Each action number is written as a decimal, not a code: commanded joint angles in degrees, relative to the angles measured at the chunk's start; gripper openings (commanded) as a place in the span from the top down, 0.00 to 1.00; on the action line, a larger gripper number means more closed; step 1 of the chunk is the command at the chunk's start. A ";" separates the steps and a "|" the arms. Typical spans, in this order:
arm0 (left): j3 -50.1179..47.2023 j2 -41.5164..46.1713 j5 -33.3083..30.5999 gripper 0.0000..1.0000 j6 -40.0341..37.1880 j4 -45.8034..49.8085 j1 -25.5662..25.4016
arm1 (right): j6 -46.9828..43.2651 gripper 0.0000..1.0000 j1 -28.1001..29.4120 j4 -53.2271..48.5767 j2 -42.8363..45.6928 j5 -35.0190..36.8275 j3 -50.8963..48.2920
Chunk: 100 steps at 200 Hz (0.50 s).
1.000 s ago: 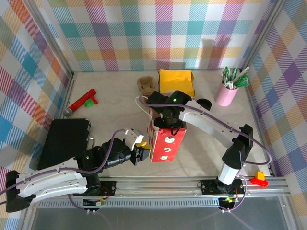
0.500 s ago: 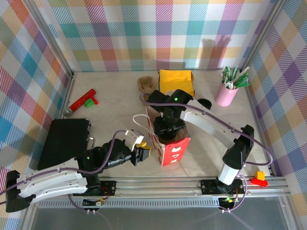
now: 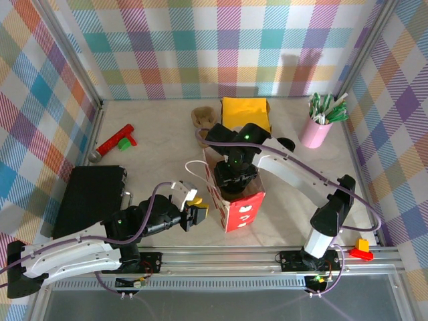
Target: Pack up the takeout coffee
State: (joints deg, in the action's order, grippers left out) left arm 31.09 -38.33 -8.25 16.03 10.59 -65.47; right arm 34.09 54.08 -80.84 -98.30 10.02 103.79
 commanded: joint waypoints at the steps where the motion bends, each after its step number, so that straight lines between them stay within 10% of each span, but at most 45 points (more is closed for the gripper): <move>1: -0.68 0.54 -0.56 0.60 0.16 0.23 0.61 | 0.65 0.46 0.50 -0.13 0.04 0.22 -1.62; 100: -0.07 -1.47 -0.19 0.60 0.05 -0.56 0.70 | 1.11 0.47 0.75 5.46 -0.22 -1.27 -8.28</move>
State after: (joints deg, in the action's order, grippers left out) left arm 31.09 -39.29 -8.23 16.01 10.44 -65.47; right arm 34.11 54.41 -76.82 -98.30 9.76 96.84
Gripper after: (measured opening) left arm 0.396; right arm 0.655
